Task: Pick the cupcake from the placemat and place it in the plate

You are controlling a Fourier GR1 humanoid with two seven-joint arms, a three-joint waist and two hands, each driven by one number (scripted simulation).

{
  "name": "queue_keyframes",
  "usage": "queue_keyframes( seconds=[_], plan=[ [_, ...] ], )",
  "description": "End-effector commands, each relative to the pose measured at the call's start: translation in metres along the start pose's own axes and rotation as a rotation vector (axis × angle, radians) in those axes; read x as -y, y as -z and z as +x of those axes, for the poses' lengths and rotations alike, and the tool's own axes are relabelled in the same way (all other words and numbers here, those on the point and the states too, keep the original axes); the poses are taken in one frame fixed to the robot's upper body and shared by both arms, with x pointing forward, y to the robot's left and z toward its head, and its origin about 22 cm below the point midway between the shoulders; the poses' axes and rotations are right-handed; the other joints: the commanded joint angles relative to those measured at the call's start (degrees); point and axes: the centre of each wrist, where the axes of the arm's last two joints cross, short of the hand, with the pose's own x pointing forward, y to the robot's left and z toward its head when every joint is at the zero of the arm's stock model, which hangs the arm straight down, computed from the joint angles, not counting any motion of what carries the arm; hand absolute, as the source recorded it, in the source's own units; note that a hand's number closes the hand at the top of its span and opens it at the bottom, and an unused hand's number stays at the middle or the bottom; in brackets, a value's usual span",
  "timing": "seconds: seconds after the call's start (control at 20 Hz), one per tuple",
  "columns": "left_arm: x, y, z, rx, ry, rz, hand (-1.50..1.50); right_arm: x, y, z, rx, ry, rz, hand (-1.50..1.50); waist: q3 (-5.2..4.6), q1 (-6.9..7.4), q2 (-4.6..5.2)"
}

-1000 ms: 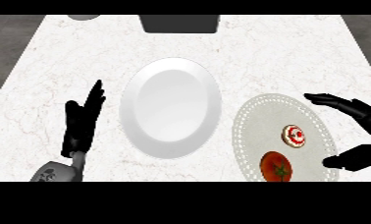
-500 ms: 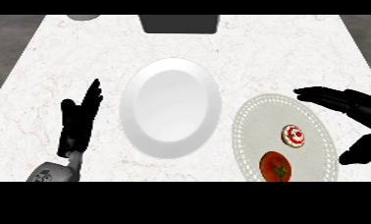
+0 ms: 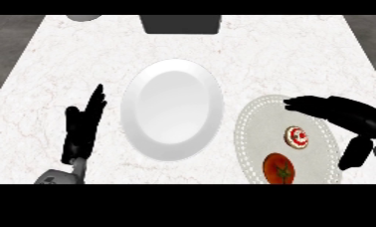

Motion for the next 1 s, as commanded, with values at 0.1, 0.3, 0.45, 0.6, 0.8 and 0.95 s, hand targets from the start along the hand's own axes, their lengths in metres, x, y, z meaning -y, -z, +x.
queue_keyframes(
  seconds=[0.1, 0.3, 0.45, 0.6, 0.8, 0.95],
  plan=[
    [-0.006, 0.010, -0.005, 0.012, 0.006, 0.010, 0.00, -0.002, 0.017, 0.000, -0.037, -0.009, 0.035, -1.50, 0.00, -0.22, 0.00],
    [-0.005, 0.001, -0.010, -0.012, 0.016, -0.006, 0.00, 0.002, 0.021, -0.018, 0.001, -0.007, 0.061, -1.50, 0.02, 0.22, 0.08],
    [-0.005, 0.011, 0.020, 0.008, -0.005, -0.002, 0.00, -0.006, 0.042, 0.005, -0.005, -0.014, 0.079, -1.50, 0.00, -0.15, -0.03],
    [0.007, -0.003, 0.005, 0.007, -0.002, 0.004, 0.00, -0.014, 0.011, -0.023, -0.010, -0.020, 0.070, -1.50, 0.02, -0.13, -0.02],
    [0.000, -0.003, 0.015, 0.004, 0.001, 0.003, 0.00, -0.032, 0.038, 0.001, -0.008, 0.001, 0.075, -1.50, 0.01, -0.33, -0.08],
    [-0.002, 0.007, -0.004, -0.003, 0.004, 0.017, 0.00, -0.021, 0.043, -0.004, -0.030, -0.028, 0.092, -1.50, 0.00, -0.29, -0.03]
  ],
)
